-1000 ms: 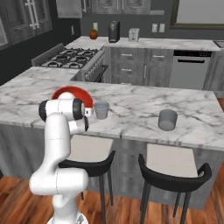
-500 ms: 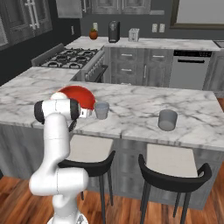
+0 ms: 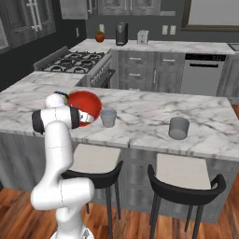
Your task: There are four ice cubes in the ice bowl. Place two ice cubes in each glass of water.
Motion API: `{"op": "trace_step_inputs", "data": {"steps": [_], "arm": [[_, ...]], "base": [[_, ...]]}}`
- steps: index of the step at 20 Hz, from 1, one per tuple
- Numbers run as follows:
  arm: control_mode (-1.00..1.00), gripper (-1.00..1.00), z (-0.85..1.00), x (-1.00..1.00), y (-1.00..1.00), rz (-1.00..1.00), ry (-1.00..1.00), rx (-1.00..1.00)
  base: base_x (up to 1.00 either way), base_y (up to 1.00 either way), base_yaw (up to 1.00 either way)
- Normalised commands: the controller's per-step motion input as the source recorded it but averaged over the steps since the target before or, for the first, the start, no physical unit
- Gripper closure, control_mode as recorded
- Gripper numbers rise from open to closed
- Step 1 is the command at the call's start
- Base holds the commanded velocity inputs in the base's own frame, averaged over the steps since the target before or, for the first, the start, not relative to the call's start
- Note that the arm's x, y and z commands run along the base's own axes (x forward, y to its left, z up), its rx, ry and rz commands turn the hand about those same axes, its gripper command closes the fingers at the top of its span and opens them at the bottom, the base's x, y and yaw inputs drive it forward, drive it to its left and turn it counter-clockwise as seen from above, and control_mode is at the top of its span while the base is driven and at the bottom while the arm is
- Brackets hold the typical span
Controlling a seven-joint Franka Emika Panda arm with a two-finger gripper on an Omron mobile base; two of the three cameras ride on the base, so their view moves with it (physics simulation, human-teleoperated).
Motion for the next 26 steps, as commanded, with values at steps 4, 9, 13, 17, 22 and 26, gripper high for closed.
{"op": "trace_step_inputs", "data": {"steps": [4,9,13,17,22,26], "arm": [[-1.0,1.0,0.86,0.0,0.9,-0.02,0.35,0.0],[-1.0,1.0,1.0,0.03,0.98,0.0,0.32,0.0],[-1.0,1.0,1.0,0.02,0.8,-0.06,0.26,0.0],[-1.0,1.0,1.0,0.0,0.4,-0.15,0.33,0.0],[-1.0,1.0,1.0,-0.19,-0.03,-0.27,0.28,0.0],[-1.0,1.0,1.0,-0.69,-0.6,-0.34,0.05,0.0]], "base": [[0.0,0.0,0.0],[0.0,0.0,0.0],[0.0,0.0,0.0],[0.0,0.0,0.0],[0.0,0.0,0.0],[0.0,0.0,0.0]]}}
